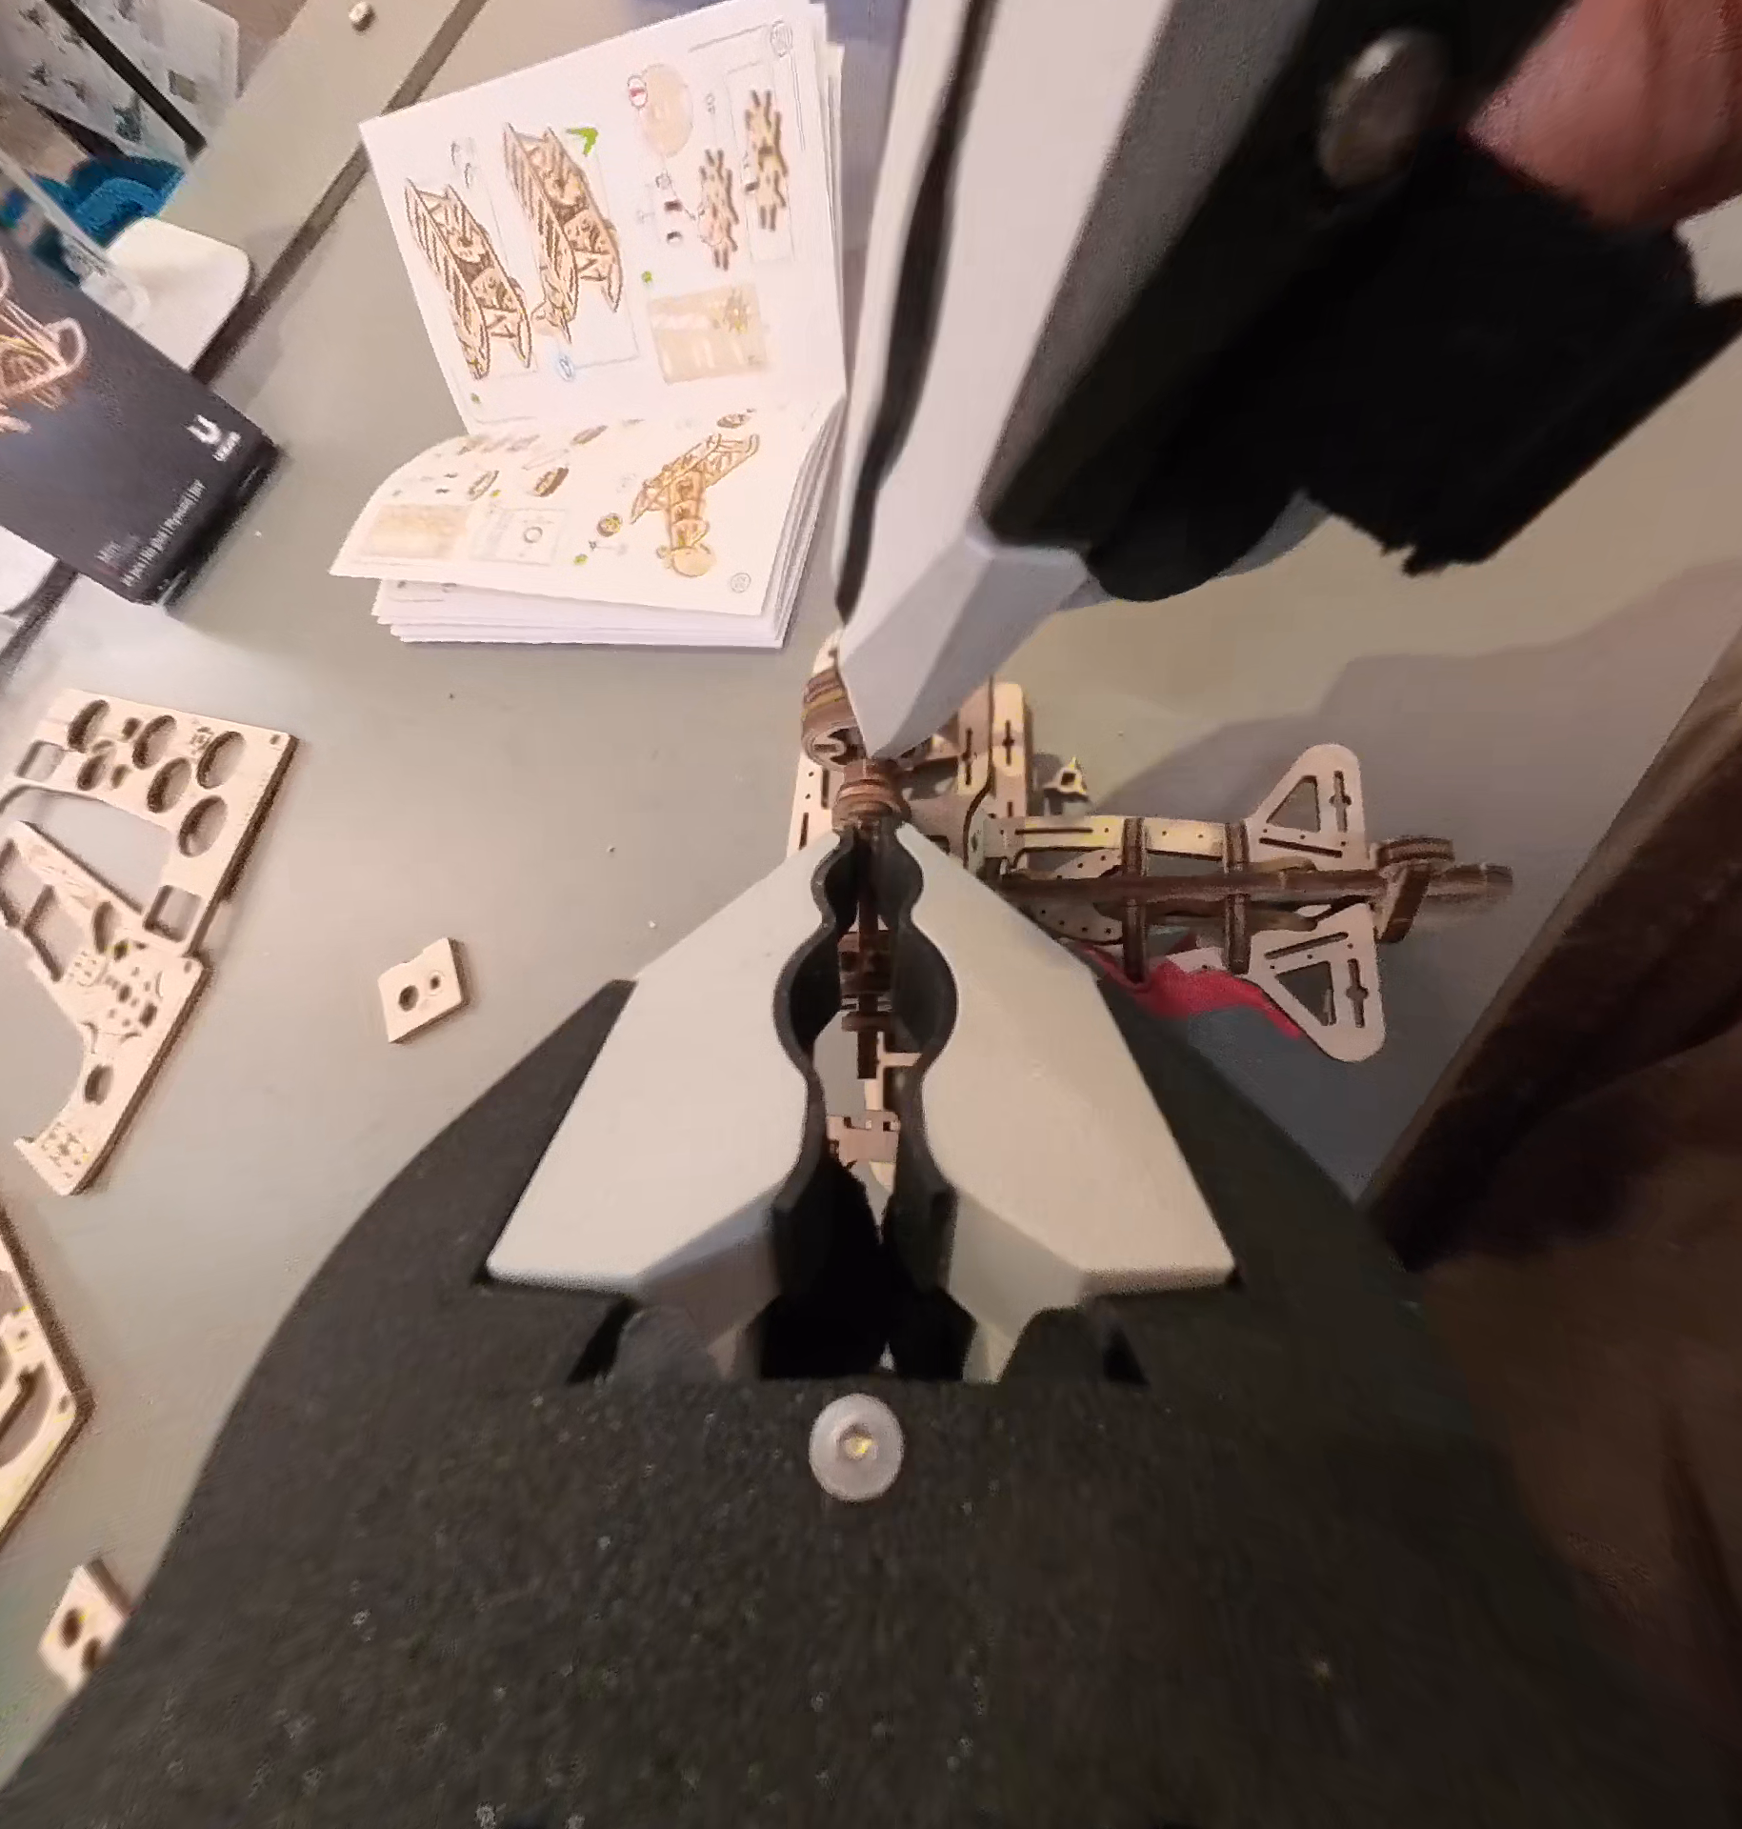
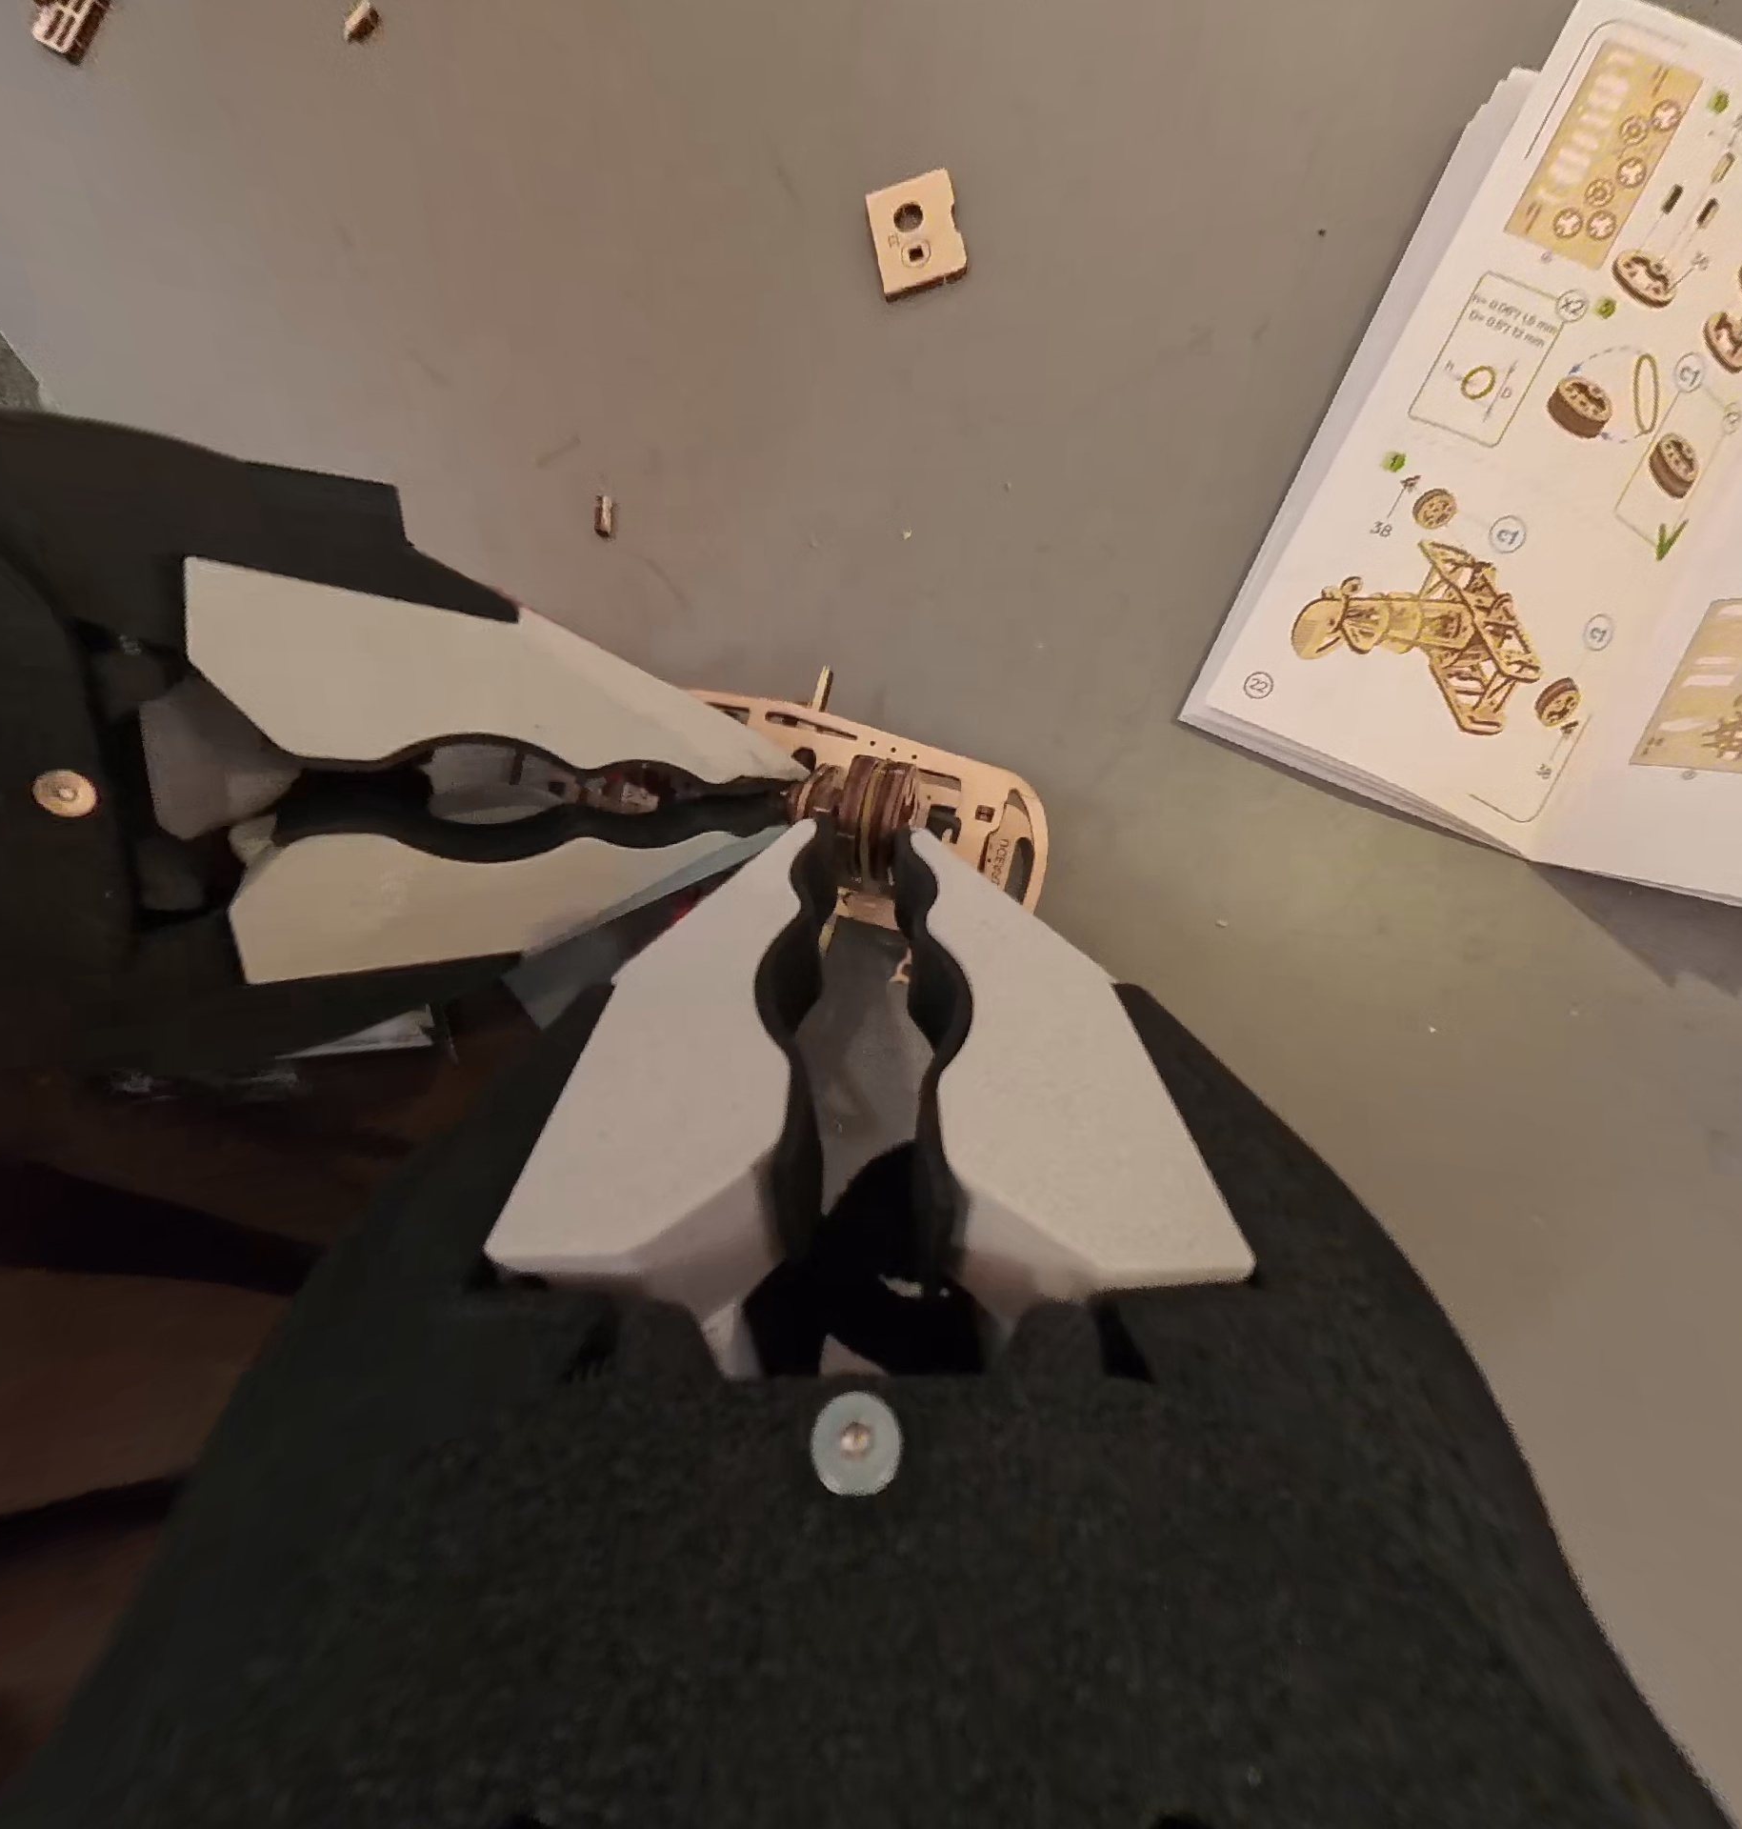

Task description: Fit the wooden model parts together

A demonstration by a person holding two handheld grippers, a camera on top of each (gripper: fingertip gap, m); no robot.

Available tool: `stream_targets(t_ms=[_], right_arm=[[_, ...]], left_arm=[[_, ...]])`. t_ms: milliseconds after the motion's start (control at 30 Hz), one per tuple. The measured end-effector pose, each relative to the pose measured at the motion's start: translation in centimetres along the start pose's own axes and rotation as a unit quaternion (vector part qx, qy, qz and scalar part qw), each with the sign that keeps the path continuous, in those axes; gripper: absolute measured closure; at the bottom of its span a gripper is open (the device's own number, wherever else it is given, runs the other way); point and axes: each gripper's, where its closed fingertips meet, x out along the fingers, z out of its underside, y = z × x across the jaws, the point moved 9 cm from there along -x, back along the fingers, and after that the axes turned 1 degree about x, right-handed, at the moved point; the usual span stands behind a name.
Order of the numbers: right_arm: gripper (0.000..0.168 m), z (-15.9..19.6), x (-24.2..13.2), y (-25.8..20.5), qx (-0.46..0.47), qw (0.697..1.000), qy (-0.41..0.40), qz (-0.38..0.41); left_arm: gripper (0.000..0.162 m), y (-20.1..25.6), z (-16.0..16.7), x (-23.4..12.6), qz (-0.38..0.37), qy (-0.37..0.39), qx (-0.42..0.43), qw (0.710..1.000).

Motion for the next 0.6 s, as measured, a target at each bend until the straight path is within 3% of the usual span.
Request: stream_targets(t_ms=[133,367,600], right_arm=[[0.159,-0.20,0.10,-0.56,-0.054,0.998,-0.017,0.025],[0.159,-0.04,0.24,-0.23,-0.044,0.999,-0.011,0.010],[0.158,0.00,0.18,0.39,-0.006,1.000,0.006,-0.008]], left_arm=[[0.162,0.21,-0.02,0.00,-0.010,-0.007,0.017,1.000],[0.162,-0.42,0.10,0.13,0.028,0.000,-0.032,0.999],[0.162,-0.22,-0.02,0.19,0.011,0.002,-0.015,1.000]])
